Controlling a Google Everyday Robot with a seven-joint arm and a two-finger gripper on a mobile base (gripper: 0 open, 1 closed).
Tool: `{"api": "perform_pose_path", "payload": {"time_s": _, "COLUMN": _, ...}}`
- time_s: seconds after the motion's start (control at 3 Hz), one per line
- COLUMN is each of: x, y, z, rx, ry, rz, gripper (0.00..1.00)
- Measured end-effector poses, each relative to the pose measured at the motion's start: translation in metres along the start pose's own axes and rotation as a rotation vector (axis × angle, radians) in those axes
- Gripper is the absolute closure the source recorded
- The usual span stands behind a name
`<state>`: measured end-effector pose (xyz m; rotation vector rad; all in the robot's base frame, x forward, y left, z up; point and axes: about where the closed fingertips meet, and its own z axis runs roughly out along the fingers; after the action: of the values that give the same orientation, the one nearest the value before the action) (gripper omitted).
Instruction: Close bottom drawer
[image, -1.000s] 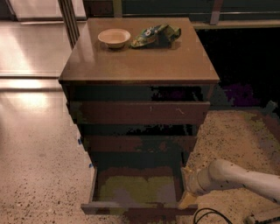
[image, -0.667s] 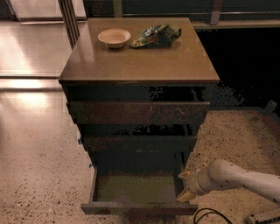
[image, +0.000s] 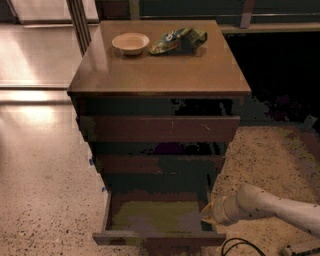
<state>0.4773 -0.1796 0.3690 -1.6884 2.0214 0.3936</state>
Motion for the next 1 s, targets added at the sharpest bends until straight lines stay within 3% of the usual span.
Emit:
{"api": "perform_pose_path", "payload": {"time_s": 0.33, "x": 0.0222, "y": 0.0152, "z": 0.0583, "rx": -0.046, "ry": -0.061, "rz": -0.037, "gripper": 1.00}}
{"api": "perform_pose_path", "payload": {"time_s": 1.0, "x": 0.0160, "y": 0.0252, "z": 0.0580, "rx": -0.037, "ry": -0.069, "rz": -0.055, "gripper": 1.00}}
